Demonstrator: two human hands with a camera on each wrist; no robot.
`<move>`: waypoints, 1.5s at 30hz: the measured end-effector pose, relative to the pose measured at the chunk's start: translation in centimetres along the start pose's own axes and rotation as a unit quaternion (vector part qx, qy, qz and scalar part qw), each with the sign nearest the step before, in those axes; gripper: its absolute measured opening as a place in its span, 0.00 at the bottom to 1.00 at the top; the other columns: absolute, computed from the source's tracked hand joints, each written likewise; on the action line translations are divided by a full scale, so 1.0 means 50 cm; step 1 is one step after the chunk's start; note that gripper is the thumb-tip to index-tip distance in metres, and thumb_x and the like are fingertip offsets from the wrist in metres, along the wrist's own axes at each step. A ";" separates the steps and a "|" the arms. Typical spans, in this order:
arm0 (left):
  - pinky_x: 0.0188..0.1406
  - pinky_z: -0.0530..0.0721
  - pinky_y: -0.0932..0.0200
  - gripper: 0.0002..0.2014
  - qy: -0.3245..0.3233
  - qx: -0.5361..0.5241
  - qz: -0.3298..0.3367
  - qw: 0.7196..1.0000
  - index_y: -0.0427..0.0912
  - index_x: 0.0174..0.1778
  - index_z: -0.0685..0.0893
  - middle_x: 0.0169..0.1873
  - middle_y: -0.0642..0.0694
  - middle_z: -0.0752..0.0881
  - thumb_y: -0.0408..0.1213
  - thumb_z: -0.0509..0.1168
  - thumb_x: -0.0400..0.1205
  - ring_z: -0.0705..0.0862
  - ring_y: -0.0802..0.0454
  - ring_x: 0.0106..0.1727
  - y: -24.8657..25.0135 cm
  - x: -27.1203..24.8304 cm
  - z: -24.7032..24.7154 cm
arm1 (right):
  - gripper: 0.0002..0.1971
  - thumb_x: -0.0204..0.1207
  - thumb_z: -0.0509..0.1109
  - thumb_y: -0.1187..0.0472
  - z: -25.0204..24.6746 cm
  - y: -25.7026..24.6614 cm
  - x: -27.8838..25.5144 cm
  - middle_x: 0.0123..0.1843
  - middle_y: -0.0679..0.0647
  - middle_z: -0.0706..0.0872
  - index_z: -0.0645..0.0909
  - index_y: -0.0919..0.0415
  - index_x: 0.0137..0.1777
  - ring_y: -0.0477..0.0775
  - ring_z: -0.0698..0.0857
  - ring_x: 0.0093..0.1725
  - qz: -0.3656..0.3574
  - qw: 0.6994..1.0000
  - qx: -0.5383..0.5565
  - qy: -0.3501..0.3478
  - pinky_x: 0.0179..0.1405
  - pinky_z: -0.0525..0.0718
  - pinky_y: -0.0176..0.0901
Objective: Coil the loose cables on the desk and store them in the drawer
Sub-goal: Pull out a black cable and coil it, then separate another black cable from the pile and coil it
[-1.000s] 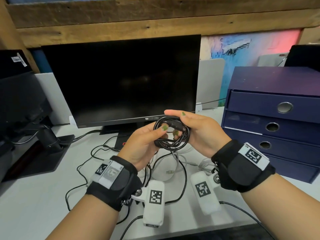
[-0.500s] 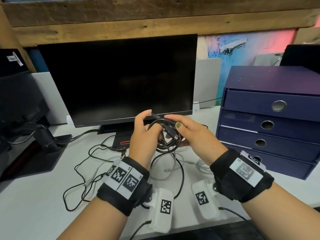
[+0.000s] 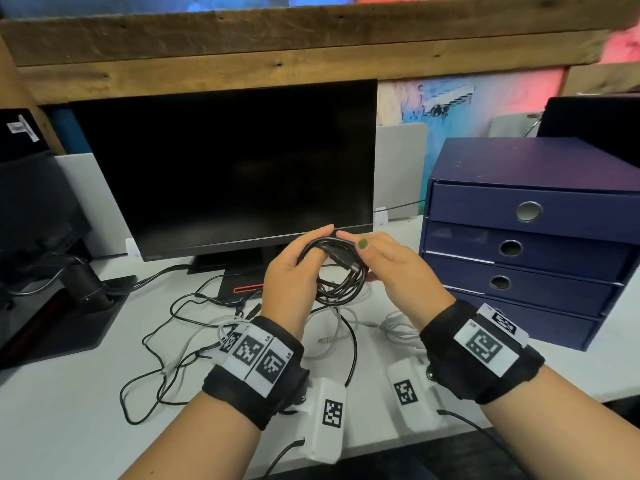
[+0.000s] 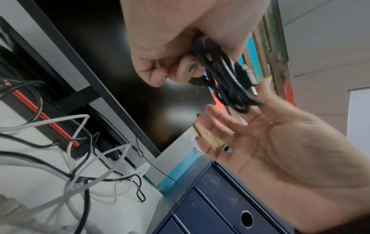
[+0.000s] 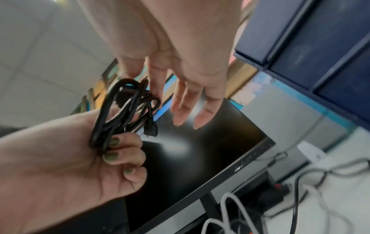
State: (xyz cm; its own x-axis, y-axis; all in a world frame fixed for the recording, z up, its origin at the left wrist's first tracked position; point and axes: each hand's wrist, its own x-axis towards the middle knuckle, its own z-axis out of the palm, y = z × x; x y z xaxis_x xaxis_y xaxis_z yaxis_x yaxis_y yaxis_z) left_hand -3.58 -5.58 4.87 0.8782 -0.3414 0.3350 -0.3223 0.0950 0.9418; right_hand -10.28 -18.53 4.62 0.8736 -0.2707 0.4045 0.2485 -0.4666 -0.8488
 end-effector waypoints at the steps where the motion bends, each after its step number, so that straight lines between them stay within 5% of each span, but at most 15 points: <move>1: 0.64 0.82 0.46 0.16 0.011 0.001 0.005 1.000 0.56 0.53 0.90 0.50 0.55 0.90 0.32 0.61 0.81 0.86 0.57 0.55 0.001 0.000 0.002 | 0.20 0.78 0.63 0.46 -0.002 -0.001 -0.004 0.61 0.44 0.79 0.76 0.42 0.70 0.36 0.78 0.58 -0.013 1.000 -0.025 0.007 0.53 0.76 0.22; 5: 0.60 0.85 0.46 0.16 0.005 0.034 0.032 0.999 0.52 0.51 0.90 0.46 0.56 0.91 0.29 0.61 0.80 0.87 0.59 0.53 0.001 -0.006 0.012 | 0.28 0.74 0.74 0.53 -0.003 -0.004 -0.024 0.57 0.40 0.78 0.72 0.43 0.74 0.37 0.77 0.56 -0.097 0.976 -0.192 0.045 0.58 0.72 0.24; 12: 0.52 0.86 0.55 0.15 0.003 0.106 0.079 0.991 0.52 0.52 0.89 0.43 0.57 0.89 0.29 0.63 0.80 0.86 0.62 0.44 -0.015 -0.014 0.013 | 0.18 0.85 0.58 0.55 -0.010 -0.020 -0.025 0.62 0.53 0.86 0.75 0.53 0.73 0.54 0.83 0.60 -0.104 0.929 -0.354 0.029 0.63 0.79 0.45; 16: 0.51 0.87 0.47 0.16 -0.021 0.103 0.089 0.990 0.54 0.54 0.88 0.45 0.54 0.89 0.29 0.64 0.79 0.88 0.55 0.46 -0.021 -0.011 0.010 | 0.17 0.82 0.64 0.59 -0.019 -0.014 -0.026 0.59 0.47 0.85 0.78 0.47 0.69 0.45 0.82 0.55 -0.046 0.976 -0.208 0.052 0.55 0.77 0.28; 20: 0.51 0.87 0.57 0.18 -0.072 0.125 0.103 0.984 0.58 0.58 0.86 0.51 0.54 0.87 0.31 0.66 0.79 0.87 0.54 0.50 -0.028 -0.011 0.004 | 0.20 0.77 0.69 0.66 -0.035 -0.004 -0.023 0.58 0.48 0.86 0.80 0.47 0.67 0.49 0.86 0.54 0.030 0.997 -0.054 0.037 0.53 0.88 0.43; 22: 0.49 0.86 0.61 0.19 -0.093 0.113 0.089 0.985 0.59 0.59 0.86 0.53 0.54 0.87 0.30 0.65 0.80 0.87 0.53 0.50 -0.031 -0.011 0.002 | 0.23 0.76 0.70 0.71 -0.048 -0.007 -0.026 0.55 0.52 0.88 0.79 0.51 0.68 0.51 0.87 0.51 0.057 0.998 -0.002 0.015 0.48 0.89 0.42; 24: 0.53 0.87 0.55 0.20 -0.126 0.102 0.069 0.984 0.58 0.61 0.85 0.54 0.55 0.87 0.29 0.66 0.79 0.87 0.55 0.53 -0.034 -0.012 0.003 | 0.24 0.75 0.70 0.71 -0.063 -0.005 -0.031 0.54 0.55 0.89 0.79 0.51 0.69 0.52 0.87 0.48 0.083 0.996 0.022 -0.014 0.47 0.87 0.42; 28: 0.57 0.84 0.53 0.24 -0.193 0.089 0.015 0.977 0.60 0.66 0.80 0.48 0.48 0.88 0.28 0.65 0.79 0.87 0.53 0.53 -0.046 -0.019 -0.001 | 0.16 0.73 0.73 0.69 -0.085 0.022 -0.046 0.57 0.70 0.84 0.87 0.52 0.58 0.65 0.87 0.50 0.148 0.987 0.047 -0.040 0.50 0.89 0.55; 33: 0.45 0.86 0.57 0.19 -0.174 0.164 -0.034 0.970 0.55 0.67 0.78 0.47 0.48 0.87 0.32 0.61 0.82 0.88 0.55 0.48 -0.062 -0.014 -0.024 | 0.09 0.73 0.71 0.71 -0.106 0.066 -0.081 0.44 0.66 0.89 0.88 0.64 0.52 0.52 0.85 0.37 0.241 0.969 0.055 0.020 0.40 0.88 0.46; 37: 0.47 0.80 0.63 0.13 -0.235 0.286 -0.051 0.928 0.56 0.54 0.87 0.47 0.53 0.86 0.34 0.63 0.82 0.85 0.55 0.50 -0.087 -0.024 -0.048 | 0.04 0.73 0.72 0.68 -0.120 0.102 -0.105 0.38 0.57 0.88 0.87 0.61 0.41 0.51 0.86 0.36 0.291 0.950 0.022 0.109 0.37 0.80 0.40; 40: 0.46 0.76 0.68 0.11 -0.348 0.372 -0.075 0.858 0.55 0.54 0.89 0.47 0.58 0.84 0.37 0.63 0.83 0.82 0.57 0.49 -0.100 -0.045 -0.053 | 0.05 0.71 0.74 0.67 -0.114 0.115 -0.121 0.35 0.52 0.86 0.89 0.62 0.46 0.49 0.84 0.32 0.297 0.948 -0.050 0.099 0.26 0.76 0.32; 42: 0.56 0.76 0.65 0.11 -0.397 0.425 -0.083 0.809 0.57 0.55 0.88 0.53 0.59 0.84 0.40 0.63 0.83 0.81 0.59 0.55 -0.114 -0.058 -0.050 | 0.05 0.71 0.75 0.67 -0.099 0.116 -0.129 0.35 0.53 0.87 0.89 0.61 0.46 0.51 0.83 0.28 0.301 0.948 -0.075 0.077 0.19 0.75 0.27; 45: 0.60 0.78 0.62 0.11 -0.424 0.470 -0.100 0.768 0.60 0.55 0.88 0.55 0.58 0.86 0.44 0.63 0.81 0.82 0.57 0.57 -0.135 -0.074 -0.041 | 0.04 0.70 0.76 0.67 -0.073 0.117 -0.141 0.35 0.54 0.87 0.88 0.59 0.42 0.55 0.85 0.30 0.300 0.946 -0.114 0.046 0.28 0.84 0.35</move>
State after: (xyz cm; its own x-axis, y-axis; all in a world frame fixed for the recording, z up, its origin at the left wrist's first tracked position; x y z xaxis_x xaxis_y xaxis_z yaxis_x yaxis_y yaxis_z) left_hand -3.92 -3.03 -2.69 0.5252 -0.7856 -0.3272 -0.6739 -0.6187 0.4039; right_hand -16.51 -22.42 -1.93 0.7856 -0.6122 -0.0897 -0.3868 -0.3726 -0.8435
